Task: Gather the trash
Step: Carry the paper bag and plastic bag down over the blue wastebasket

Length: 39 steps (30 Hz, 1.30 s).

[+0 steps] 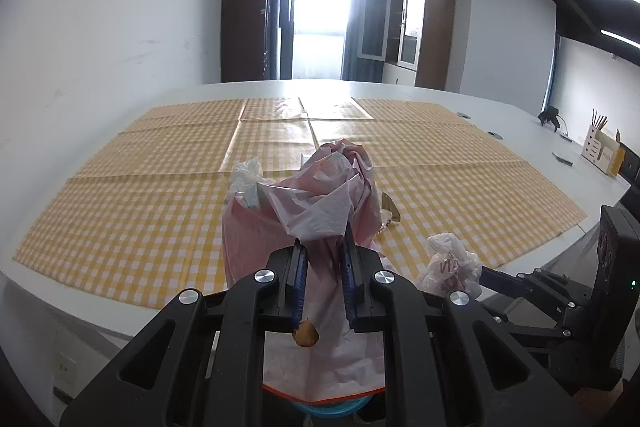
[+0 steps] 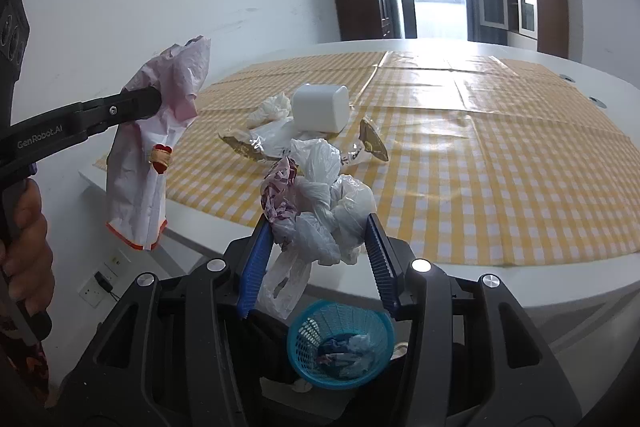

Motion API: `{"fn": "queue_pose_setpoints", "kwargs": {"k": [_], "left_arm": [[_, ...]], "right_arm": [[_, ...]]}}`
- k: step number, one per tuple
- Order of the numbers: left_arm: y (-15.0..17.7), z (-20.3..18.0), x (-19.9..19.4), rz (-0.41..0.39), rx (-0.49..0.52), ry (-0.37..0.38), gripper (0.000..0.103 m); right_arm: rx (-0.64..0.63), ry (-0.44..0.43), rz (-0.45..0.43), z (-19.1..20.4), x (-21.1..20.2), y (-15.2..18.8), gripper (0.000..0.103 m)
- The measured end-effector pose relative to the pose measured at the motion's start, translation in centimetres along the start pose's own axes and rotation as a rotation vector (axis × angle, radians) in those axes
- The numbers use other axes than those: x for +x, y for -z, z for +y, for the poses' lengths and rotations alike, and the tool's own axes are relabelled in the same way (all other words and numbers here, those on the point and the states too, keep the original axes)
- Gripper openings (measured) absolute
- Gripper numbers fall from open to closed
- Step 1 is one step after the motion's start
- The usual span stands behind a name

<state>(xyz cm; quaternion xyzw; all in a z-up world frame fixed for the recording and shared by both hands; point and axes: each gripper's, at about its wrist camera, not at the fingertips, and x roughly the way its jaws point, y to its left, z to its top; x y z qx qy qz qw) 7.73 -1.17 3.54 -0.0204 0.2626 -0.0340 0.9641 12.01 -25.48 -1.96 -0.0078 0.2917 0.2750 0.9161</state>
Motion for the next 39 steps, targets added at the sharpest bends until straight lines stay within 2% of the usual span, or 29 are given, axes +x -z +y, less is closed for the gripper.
{"fn": "queue_pose_setpoints", "kwargs": {"k": [9,22,29,34,36,39], "left_arm": [[4.4,-1.7,-2.1,0.058,0.03,0.045,0.014],[13.7,-1.6,-1.1,0.234,0.032,0.081,0.014],[17.3,-1.6,1.2,0.312,0.034,0.084,0.014],[19.5,-0.8,5.4,0.385,0.003,0.097,0.014],[20.2,-0.4,7.2,0.401,-0.005,0.095,0.014],[20.9,0.2,9.5,0.402,-0.016,0.107,0.014]], "right_arm": [[-0.034,-0.031,0.021,0.8,-2.6,3.9,0.044],[-0.058,-0.061,0.174,1.4,-3.1,11.5,0.044],[-0.028,-0.078,0.272,0.9,0.1,14.6,0.044],[-0.013,-0.038,0.349,0.0,3.8,16.3,0.044],[-0.027,-0.004,0.375,-0.2,5.1,16.8,0.044],[-0.021,0.001,0.43,-0.7,7.4,17.6,0.044]]}}
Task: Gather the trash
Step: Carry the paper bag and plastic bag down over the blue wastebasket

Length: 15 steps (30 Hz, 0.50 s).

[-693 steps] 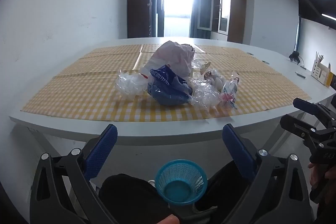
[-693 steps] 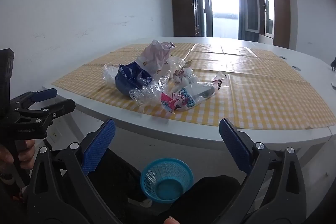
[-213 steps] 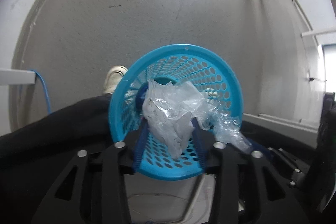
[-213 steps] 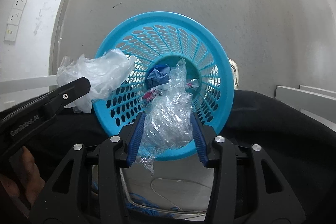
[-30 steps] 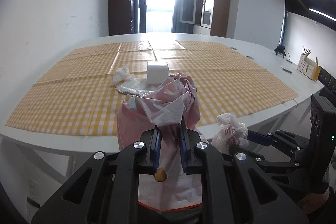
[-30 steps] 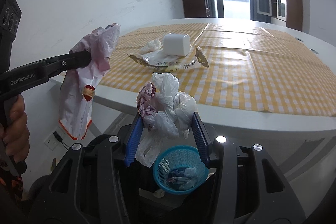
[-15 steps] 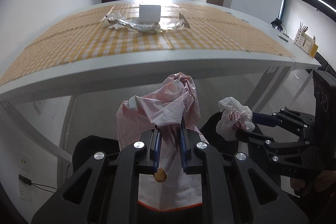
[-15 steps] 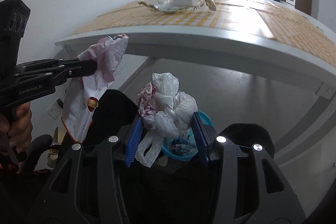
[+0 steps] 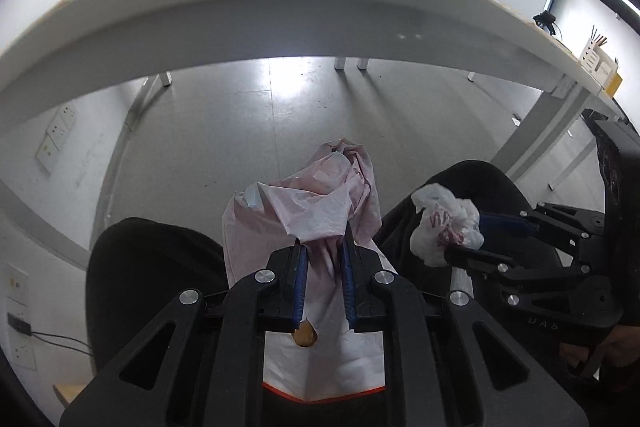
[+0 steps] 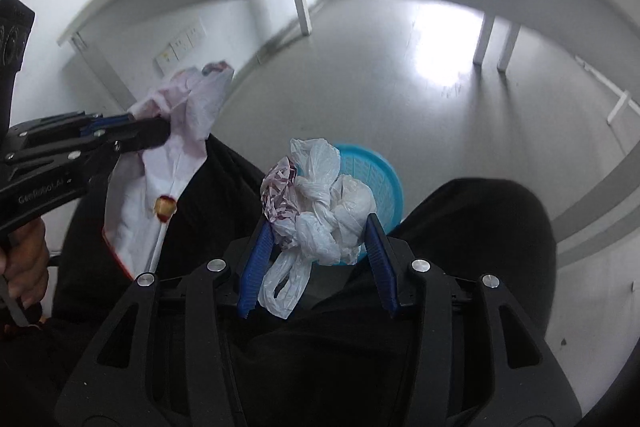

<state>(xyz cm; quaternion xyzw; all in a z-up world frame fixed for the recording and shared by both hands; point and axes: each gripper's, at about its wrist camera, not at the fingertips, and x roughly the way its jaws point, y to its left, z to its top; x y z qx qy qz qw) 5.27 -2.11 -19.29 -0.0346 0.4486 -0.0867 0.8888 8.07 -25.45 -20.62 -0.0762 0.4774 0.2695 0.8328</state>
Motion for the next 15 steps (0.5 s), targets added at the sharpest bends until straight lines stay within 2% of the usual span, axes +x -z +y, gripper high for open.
{"fn": "queue_pose_setpoints", "kwargs": {"k": [3,7,10,13,15], "left_arm": [[0.0,1.1,2.5,0.016,-0.005,-0.006,0.014],[-0.4,2.4,5.6,0.063,-0.06,0.031,0.014],[-1.3,3.1,7.9,0.101,-0.109,0.014,0.014],[-1.5,3.6,10.1,0.111,-0.122,-0.027,0.014],[-1.2,4.4,11.5,0.123,-0.128,-0.029,0.014]], "right_arm": [[-0.019,0.024,0.045,-0.1,2.2,-0.5,0.044],[-0.01,0.018,0.1,-0.1,5.3,-1.8,0.044],[0.01,0.012,0.149,-0.1,8.1,-3.1,0.044],[0.046,0.016,0.191,-0.7,10.1,-3.8,0.044],[0.073,0.015,0.222,-1.1,11.6,-3.9,0.044]]}}
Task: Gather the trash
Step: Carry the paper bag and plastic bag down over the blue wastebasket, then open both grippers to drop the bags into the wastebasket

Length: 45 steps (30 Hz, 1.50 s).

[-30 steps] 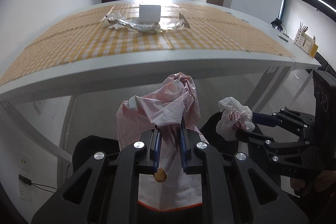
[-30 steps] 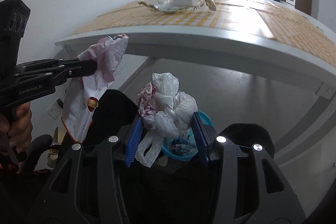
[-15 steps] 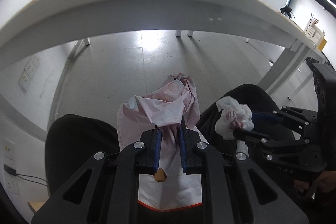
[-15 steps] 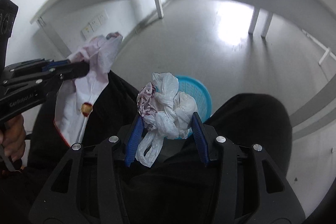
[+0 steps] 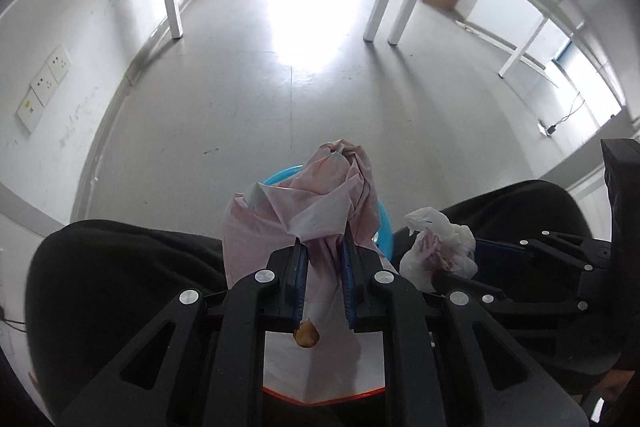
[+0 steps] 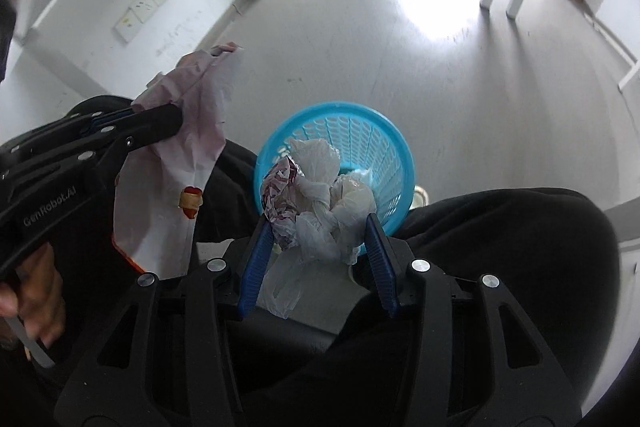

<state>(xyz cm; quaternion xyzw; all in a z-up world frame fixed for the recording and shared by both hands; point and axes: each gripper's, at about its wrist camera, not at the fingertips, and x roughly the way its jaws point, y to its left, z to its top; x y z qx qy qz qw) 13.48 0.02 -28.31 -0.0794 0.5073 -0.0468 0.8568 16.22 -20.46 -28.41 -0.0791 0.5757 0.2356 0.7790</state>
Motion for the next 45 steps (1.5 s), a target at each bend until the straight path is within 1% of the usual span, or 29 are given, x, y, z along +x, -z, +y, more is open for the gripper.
{"fn": "queue_pose_setpoints", "kwargs": {"k": [3,5,6,8,11,12,15,19,24,26,29,34,35,36,37,39,40,41,42,45], "left_arm": [[-0.3,0.6,1.5,0.019,-0.008,-0.007,0.014],[-1.3,1.8,2.0,0.038,-0.057,0.038,0.014],[-1.5,2.1,2.4,0.038,-0.061,0.044,0.014],[-1.8,2.5,3.2,0.037,-0.054,0.034,0.014],[-2.4,3.0,4.8,0.065,-0.081,0.049,0.014],[-2.5,3.0,5.3,0.076,-0.086,0.049,0.014],[-3.2,2.7,7.0,0.105,-0.095,0.038,0.014],[-4.1,1.8,9.7,0.156,-0.067,-0.001,0.014],[-4.7,1.9,12.9,0.235,-0.069,-0.032,0.014],[-4.8,2.1,14.0,0.26,-0.062,-0.043,0.014],[-4.7,2.3,15.3,0.295,-0.066,-0.06,0.014],[-4.7,2.4,16.2,0.316,-0.076,-0.054,0.014],[-4.7,2.3,16.4,0.32,-0.07,-0.053,0.014],[-4.7,2.2,16.4,0.322,-0.066,-0.053,0.014],[-4.8,2.2,16.6,0.319,-0.068,-0.047,0.016],[-4.9,2.5,16.4,0.305,-0.092,-0.024,0.025],[-5.1,2.7,16.4,0.303,-0.106,-0.008,0.041],[-5.1,2.9,16.3,0.3,-0.119,0.0,0.054],[-5.1,3.0,16.2,0.297,-0.127,-0.002,0.054],[-5.1,3.3,15.9,0.288,-0.145,-0.004,0.053]], "right_arm": [[0.022,0.006,0.032,-0.5,1.9,-0.9,0.044],[0.022,0.014,0.034,-0.4,2.9,-1.6,0.044],[0.021,0.028,0.034,-0.7,3.5,-2.0,0.044],[0.03,0.03,0.061,-1.4,5.1,-3.0,0.044],[0.054,0.02,0.098,-2.2,7.0,-3.9,0.044],[0.054,0.031,0.106,-2.3,7.6,-4.1,0.044],[0.056,0.038,0.146,-2.6,9.6,-4.8,0.044],[0.044,0.066,0.189,-2.5,12.3,-6.0,0.044],[0.069,0.067,0.256,-4.0,15.6,-6.8,0.044],[0.117,0.035,0.289,-5.1,17.3,-6.8,0.044],[0.176,0.052,0.331,-6.8,19.1,-6.8,0.044],[0.222,0.017,0.338,-7.8,20.0,-6.7,0.045],[0.227,0.017,0.335,-7.9,20.0,-6.7,0.045],[0.236,0.02,0.333,-7.9,19.9,-6.7,0.048],[0.251,0.022,0.329,-8.3,20.0,-6.7,0.05],[0.274,0.03,0.326,-8.4,20.2,-6.8,0.054],[0.275,0.025,0.33,-8.4,20.3,-6.7,0.054],[0.271,0.019,0.334,-8.3,20.3,-6.7,0.058],[0.269,0.01,0.337,-8.2,20.2,-6.8,0.064],[0.268,0.007,0.326,-8.2,20.1,-6.8,0.064]]}}
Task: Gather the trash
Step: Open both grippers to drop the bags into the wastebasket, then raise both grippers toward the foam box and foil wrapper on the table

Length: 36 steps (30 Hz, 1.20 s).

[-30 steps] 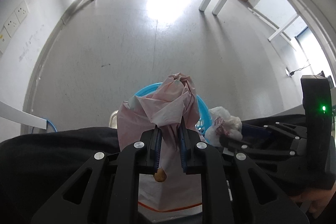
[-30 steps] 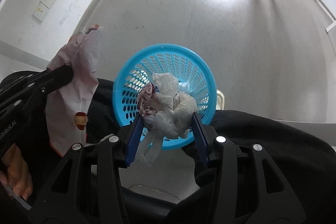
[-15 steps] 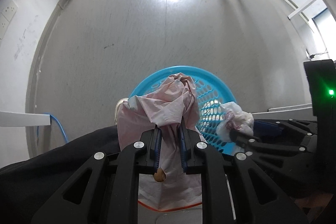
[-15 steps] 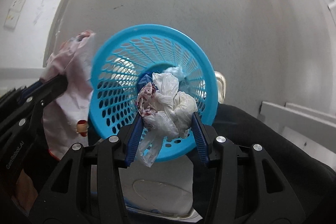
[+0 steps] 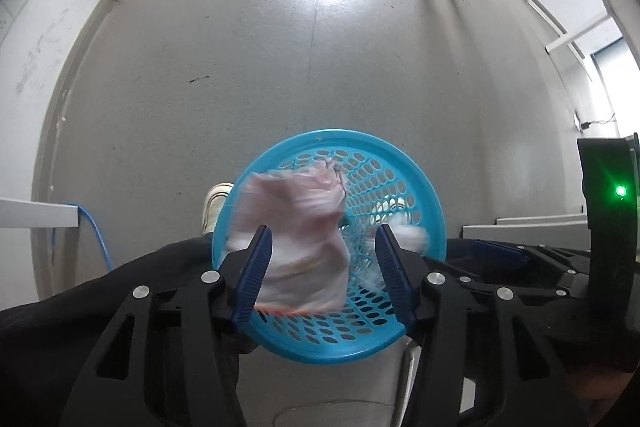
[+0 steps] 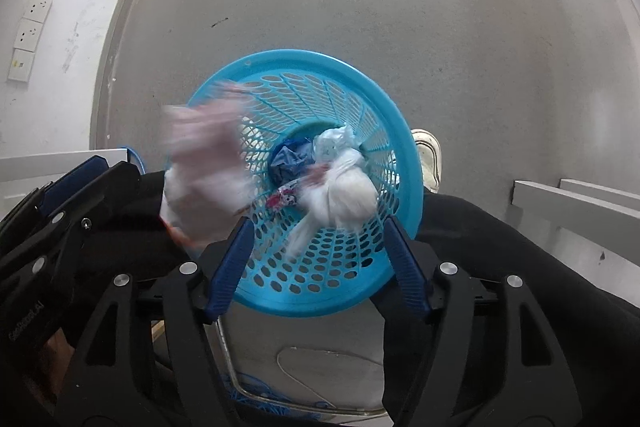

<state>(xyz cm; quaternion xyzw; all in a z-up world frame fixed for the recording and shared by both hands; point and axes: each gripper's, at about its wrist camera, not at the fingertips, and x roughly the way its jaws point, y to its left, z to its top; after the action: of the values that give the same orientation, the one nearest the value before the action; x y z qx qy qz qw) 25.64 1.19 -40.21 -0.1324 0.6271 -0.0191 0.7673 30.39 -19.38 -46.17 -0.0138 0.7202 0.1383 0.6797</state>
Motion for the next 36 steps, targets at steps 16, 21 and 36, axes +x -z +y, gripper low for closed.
{"fn": "queue_pose_setpoints", "kwargs": {"k": [16,21,36], "left_arm": [[2.0,0.8,-4.6,-0.099,-0.042,-0.018,0.052],[3.3,1.2,-6.8,-0.144,-0.057,-0.023,0.052],[8.8,1.0,-13.8,-0.289,-0.018,-0.019,0.06]], "right_arm": [[-0.113,0.072,-0.11,3.0,-4.7,3.2,0.069],[-0.122,0.056,-0.169,2.8,-7.1,4.7,0.07],[-0.217,0.04,-0.363,4.4,-14.0,11.4,0.077]]}}
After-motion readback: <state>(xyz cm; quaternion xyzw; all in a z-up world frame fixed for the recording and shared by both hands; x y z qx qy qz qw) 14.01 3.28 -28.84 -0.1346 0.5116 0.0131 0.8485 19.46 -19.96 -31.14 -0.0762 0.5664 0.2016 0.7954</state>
